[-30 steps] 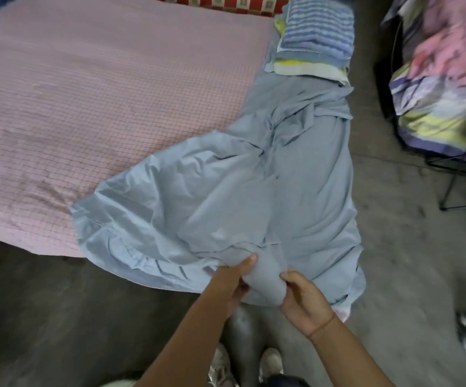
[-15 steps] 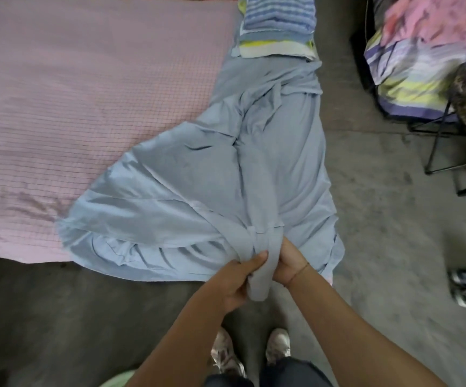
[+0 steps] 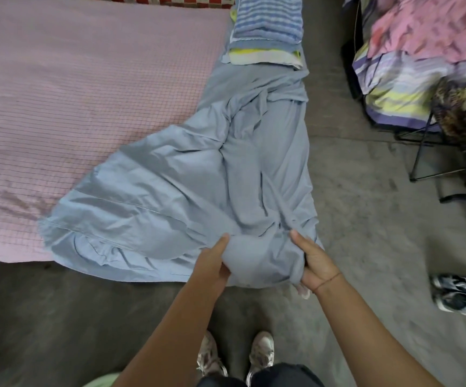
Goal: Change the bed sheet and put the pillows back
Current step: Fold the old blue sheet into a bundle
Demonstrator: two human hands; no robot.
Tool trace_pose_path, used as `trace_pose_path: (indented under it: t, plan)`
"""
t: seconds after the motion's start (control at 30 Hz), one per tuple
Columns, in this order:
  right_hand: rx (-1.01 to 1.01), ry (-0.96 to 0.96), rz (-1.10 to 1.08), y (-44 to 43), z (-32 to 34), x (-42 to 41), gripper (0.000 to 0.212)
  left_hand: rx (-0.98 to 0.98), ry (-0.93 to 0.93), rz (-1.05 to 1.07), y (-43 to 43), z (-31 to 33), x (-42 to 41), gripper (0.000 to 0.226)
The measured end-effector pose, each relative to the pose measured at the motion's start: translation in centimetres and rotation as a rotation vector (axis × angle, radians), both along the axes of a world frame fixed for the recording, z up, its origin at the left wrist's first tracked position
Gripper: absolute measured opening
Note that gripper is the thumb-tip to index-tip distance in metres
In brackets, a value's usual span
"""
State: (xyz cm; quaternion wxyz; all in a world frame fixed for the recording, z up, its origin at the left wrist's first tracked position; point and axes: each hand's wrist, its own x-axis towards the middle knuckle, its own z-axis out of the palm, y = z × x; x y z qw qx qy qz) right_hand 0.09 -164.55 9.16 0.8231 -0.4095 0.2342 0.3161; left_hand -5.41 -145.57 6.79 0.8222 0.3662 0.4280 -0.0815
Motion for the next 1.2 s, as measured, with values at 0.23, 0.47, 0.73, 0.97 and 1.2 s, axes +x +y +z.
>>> trace_pose_path:
  t: [0.23,0.47,0.73,0.97,1.2]
  plan:
    - [0.053,-0.066,-0.049,-4.0,-0.6,0.6,0.104,-0.176,-0.016,-0.024,-2.8,1.8,1.0,0.02]
    - [0.09,-0.074,-0.165,-9.0,1.6,0.1,0.031,-0.068,0.198,-0.225,-8.3,0.3,1.3,0.01]
    - [0.315,-0.223,-0.158,-18.7,-0.9,-3.7,0.05,0.011,0.286,-0.493,-12.1,-0.8,0.1,0.011]
    - [0.059,0.149,-0.155,-18.8,-3.7,-7.7,0.058,0.089,0.371,-0.542,-10.8,-1.6,0.1,0.02]
    - [-0.363,0.361,-0.285,-19.3,-6.9,-8.1,0.038,0.128,0.421,-0.522,-8.6,-2.3,0.6,0.03]
